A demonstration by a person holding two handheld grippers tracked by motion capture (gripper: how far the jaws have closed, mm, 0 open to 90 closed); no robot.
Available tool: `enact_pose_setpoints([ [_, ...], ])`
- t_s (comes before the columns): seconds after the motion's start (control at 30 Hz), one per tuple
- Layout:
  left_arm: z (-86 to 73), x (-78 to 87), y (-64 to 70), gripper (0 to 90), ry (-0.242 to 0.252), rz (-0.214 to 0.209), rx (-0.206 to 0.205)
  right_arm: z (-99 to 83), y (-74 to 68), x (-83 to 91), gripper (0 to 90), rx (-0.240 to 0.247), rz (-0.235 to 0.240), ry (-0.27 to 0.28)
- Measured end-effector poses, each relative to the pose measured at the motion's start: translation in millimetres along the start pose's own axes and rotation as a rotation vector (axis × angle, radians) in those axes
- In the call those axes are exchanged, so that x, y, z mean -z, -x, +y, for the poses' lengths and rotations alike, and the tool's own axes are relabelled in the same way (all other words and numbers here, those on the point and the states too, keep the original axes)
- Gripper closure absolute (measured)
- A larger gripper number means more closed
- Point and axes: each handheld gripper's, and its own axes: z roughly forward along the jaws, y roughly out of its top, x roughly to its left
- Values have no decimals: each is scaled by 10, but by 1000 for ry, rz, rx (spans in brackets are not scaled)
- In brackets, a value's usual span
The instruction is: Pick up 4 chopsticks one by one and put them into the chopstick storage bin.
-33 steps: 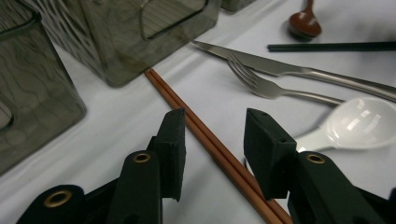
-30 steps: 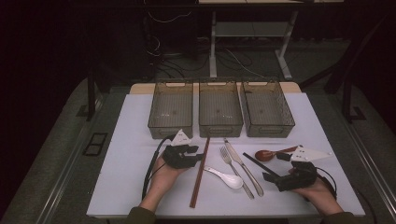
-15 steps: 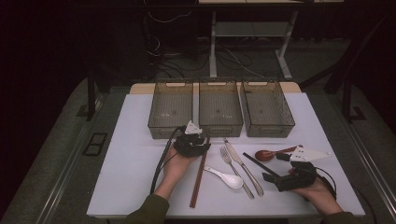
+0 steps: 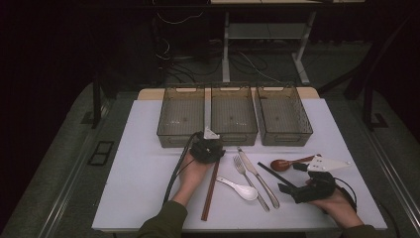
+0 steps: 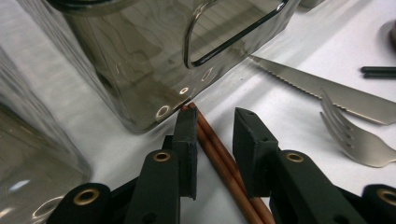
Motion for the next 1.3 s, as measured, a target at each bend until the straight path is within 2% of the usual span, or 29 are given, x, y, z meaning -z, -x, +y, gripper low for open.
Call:
enact_pose_setpoints([
  [0.63,7,-13,22,743,-3,20,-37,1,-3,-11,27,-2,1,-5],
  [1.07,15,-9,4,776,-9,0,-24,1,-2,-14,27,-4,4,-6],
  [1.3,19,-6,-8,790,-15,-14,-41,0,-2,-18,27,-6,5,-7],
])
